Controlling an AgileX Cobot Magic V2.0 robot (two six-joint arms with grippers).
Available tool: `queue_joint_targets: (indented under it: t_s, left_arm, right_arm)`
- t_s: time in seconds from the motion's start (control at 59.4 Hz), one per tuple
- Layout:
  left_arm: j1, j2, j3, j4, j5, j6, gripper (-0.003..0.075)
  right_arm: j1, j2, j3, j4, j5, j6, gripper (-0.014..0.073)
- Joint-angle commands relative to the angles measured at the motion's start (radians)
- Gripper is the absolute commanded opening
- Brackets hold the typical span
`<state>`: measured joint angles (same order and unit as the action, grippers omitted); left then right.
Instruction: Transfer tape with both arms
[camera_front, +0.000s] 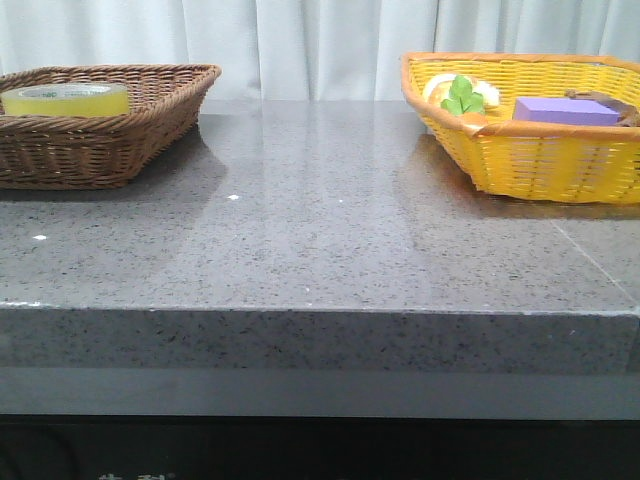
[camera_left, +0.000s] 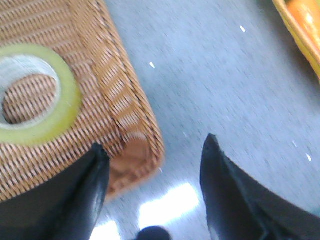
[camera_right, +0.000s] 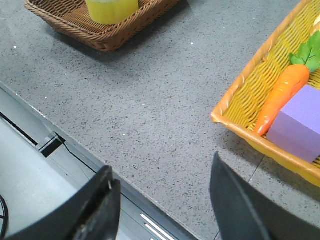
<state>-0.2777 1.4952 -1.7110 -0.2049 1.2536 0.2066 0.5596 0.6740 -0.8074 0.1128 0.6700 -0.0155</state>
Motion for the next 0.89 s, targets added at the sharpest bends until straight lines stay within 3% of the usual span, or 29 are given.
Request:
queue_joint_targets:
  t_s: [0.0, 0.354, 0.556, 0.708, 0.876]
  left_arm:
    - [-0.038, -0.139, 0.082, -0.01, -0.07, 0.013, 0.0407]
    - [-0.12, -0.54, 0.583, 0.014, -0.303, 0.037, 0.0407]
    - [-0.12, -0.778, 0.834, 0.016, -0.52, 0.037, 0.0407]
    - [-0.12, -0.905, 0.956, 0.006, -0.655, 0.035, 0.0407]
    - [-0.12, -0.947, 1.004, -0.027, -0.693, 0.035, 0.0407]
  right_arm:
    - [-0.003, -0.002, -0.024, 0.006, -0.071, -0.005, 0.0428]
    - [-0.003, -0.002, -0.024, 0.006, -0.094, -0.005, 0.0428]
    - [-0.003, -0.002, -0.024, 0.005, -0.088, -0.005, 0.0428]
    - [-0.003, -0.002, -0.024, 0.005, -0.087, -0.005, 0.0428]
    - [-0.003, -0.002, -0.024, 0.005, -0.085, -0.005, 0.0423]
